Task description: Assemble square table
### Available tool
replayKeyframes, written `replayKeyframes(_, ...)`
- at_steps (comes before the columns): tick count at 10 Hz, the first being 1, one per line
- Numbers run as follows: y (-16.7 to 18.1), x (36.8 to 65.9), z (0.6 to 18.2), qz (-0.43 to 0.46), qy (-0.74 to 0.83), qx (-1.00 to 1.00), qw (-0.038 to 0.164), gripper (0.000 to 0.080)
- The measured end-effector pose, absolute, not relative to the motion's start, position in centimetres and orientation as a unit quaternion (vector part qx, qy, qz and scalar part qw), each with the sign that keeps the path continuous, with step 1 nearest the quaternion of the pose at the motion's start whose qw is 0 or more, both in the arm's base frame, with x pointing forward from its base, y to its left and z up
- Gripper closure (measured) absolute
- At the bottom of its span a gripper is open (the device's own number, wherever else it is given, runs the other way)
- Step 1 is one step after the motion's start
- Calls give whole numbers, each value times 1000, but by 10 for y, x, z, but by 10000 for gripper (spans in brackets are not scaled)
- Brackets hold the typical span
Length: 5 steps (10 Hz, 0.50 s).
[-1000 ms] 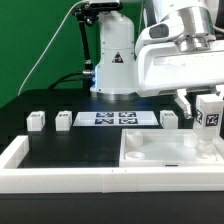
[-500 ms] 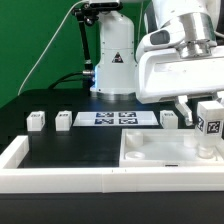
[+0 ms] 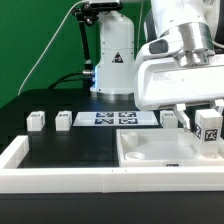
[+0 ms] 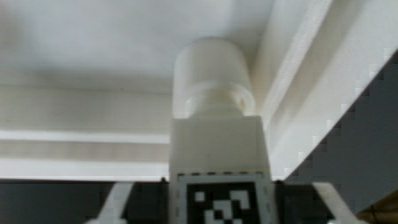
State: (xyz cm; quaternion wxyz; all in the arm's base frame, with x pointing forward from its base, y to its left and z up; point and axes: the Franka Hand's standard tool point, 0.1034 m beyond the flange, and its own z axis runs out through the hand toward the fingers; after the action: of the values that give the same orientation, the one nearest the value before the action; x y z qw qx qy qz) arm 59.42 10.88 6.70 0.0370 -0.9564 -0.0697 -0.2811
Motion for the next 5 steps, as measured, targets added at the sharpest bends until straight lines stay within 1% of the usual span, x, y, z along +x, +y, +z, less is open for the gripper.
replayKeyframes(5,110,593,67,-279,-71,-957,38,511)
